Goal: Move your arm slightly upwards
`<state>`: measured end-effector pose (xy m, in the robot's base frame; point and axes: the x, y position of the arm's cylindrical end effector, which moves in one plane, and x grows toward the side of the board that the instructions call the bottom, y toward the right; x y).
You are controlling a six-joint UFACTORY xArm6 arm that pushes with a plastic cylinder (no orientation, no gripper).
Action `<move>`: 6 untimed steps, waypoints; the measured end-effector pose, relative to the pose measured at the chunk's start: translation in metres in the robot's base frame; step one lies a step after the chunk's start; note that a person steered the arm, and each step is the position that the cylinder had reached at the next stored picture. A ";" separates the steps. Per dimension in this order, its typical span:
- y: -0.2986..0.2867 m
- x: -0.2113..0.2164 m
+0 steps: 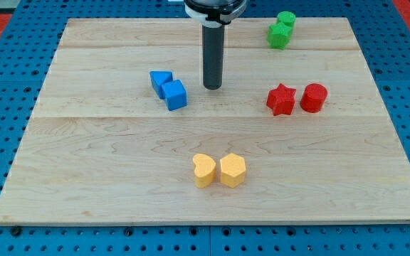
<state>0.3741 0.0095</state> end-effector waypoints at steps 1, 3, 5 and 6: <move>0.000 0.000; 0.000 -0.001; 0.004 -0.011; 0.004 -0.011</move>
<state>0.3633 0.0134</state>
